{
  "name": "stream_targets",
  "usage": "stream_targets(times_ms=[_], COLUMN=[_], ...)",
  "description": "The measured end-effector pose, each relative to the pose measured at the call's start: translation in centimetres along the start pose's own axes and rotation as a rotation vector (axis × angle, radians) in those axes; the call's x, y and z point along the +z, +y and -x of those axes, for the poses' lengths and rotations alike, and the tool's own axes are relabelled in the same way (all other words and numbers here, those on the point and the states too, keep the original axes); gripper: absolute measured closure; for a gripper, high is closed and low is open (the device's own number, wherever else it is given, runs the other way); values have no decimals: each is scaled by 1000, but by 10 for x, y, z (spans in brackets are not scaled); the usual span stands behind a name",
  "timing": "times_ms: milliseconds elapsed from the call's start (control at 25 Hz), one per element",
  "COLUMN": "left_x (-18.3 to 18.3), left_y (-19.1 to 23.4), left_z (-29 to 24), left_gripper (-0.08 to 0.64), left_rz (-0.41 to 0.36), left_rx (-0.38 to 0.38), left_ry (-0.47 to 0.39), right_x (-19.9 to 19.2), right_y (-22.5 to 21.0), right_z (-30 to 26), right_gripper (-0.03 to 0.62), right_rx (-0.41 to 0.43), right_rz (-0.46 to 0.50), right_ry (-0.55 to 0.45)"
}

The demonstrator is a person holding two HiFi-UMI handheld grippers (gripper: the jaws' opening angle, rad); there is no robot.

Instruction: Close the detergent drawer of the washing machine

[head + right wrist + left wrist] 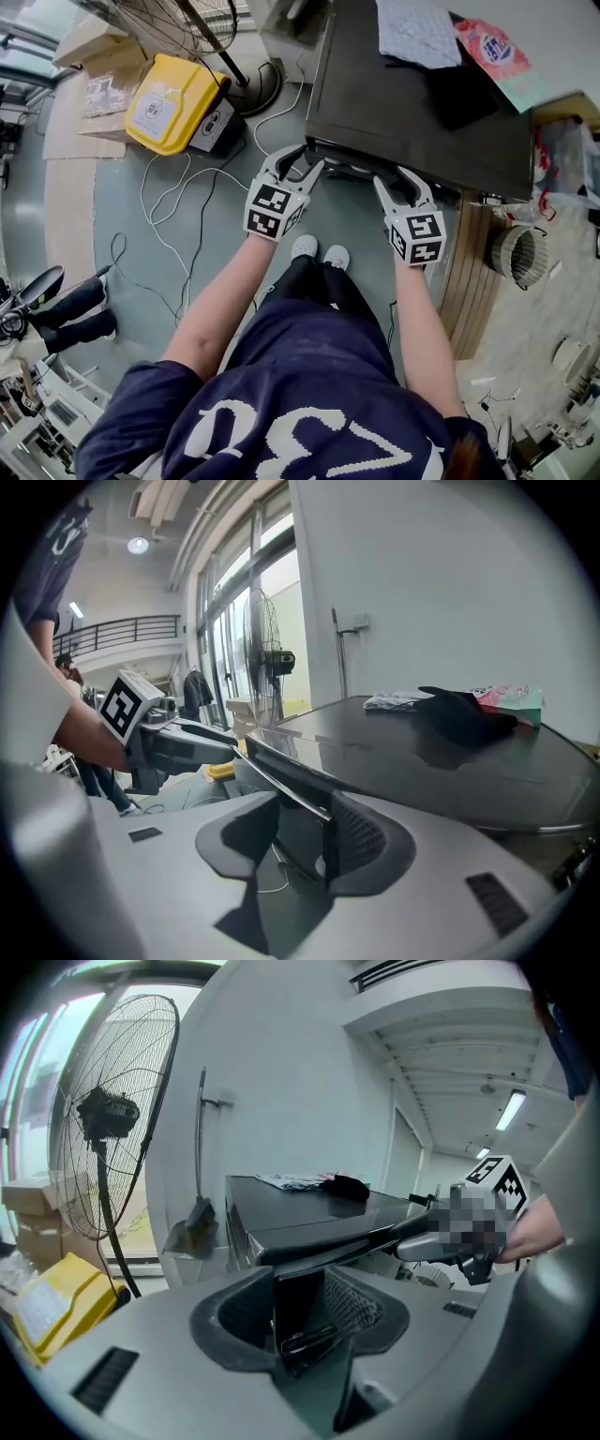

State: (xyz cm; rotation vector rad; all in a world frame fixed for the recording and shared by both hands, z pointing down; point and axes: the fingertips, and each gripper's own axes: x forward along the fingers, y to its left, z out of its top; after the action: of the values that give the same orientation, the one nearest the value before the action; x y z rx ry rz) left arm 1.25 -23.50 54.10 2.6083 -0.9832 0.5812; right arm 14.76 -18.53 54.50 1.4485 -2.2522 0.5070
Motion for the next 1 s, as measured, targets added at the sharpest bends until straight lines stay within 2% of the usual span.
stream_targets(times_ms=[200,360,520,680,800,1000], left_x=[1,0,2,7,8,-1], left_y=[2,4,10,5,-8,-17], left_z=[0,2,10,18,19,4], left_gripper=[379,380,436,522,535,540], left_rz=[11,20,40,21,-14,-23], left_rx=[3,37,84,86,49,44], left_ry=[-16,-19,-40,-61,-66,-11], right_x=[1,0,3,8,11,2], right_y=[-3,-3,-3,-6,-3,2], right_z=[1,6,16,31,38,30], right_gripper=[410,399,417,476,575,575], right_rx=[-26,-49,-77,-117,-120,-96], right_rz=[-21,-39,-5,4,17,-28], right_ry=[-26,-43,-61,-100,-125,-96])
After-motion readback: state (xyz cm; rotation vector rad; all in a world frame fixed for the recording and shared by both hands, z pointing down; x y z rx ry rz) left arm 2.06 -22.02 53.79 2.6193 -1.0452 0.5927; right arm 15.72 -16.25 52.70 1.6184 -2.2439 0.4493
